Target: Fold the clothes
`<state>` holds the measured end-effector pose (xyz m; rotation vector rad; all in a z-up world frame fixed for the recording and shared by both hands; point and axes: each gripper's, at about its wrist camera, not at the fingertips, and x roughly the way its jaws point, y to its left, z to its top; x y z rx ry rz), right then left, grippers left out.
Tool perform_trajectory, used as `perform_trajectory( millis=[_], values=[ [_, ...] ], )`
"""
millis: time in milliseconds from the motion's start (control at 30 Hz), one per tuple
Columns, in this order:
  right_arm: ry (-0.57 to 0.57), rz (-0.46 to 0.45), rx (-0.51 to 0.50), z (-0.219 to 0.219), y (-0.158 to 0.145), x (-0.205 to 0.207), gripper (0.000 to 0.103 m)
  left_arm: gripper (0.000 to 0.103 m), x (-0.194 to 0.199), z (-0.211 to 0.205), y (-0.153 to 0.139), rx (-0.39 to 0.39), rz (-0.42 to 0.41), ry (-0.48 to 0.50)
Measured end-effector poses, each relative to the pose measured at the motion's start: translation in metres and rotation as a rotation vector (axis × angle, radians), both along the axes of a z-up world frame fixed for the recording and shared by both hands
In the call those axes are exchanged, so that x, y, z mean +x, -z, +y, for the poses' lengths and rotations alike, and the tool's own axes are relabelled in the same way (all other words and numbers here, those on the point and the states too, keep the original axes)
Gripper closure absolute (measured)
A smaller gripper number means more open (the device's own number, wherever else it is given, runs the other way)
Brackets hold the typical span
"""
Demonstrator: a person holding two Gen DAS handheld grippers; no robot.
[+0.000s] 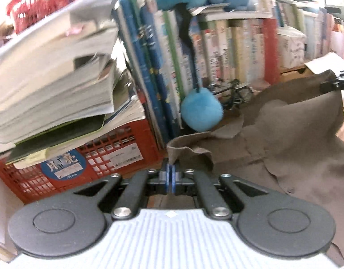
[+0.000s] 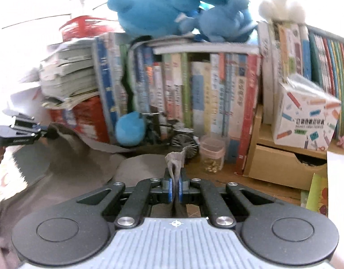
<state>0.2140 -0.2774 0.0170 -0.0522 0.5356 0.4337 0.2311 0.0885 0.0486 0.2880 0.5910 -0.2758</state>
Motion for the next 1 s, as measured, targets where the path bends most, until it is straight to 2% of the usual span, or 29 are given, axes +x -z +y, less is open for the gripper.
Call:
perform_trajectory(
  millis=[300, 533, 800, 900, 1000],
  values=[
    [-0.062, -0.036, -0.060, 0.016, -0.037, -0.063, 0.096, 0.103, -0.052, -0.002, -0.029, -0.008, -0.037, 0.028],
    [-0.112, -0.048, -0.103, 0.018, -0.055, -0.121, 0.096, 0.103, -0.109, 0.008, -0.041, -0.015, -0.057, 0.047],
    [-0.189, -0.022, -0.156, 0.018, -0.058, -0.198, 0.096, 0.103, -0.183, 0.020, -0.050, -0.024, -0.059, 0.067],
    [-0.223, 0.011, -0.170, 0.015, -0.053, -0.230, 0.096, 0.103, -0.220, 0.025, -0.050, -0.008, -0.062, 0.090],
    [-0.266, 0.060, -0.163, 0.010, -0.041, -0.259, 0.095, 0.103, -0.254, 0.033, -0.044, -0.022, -0.031, 0.117]
  ],
)
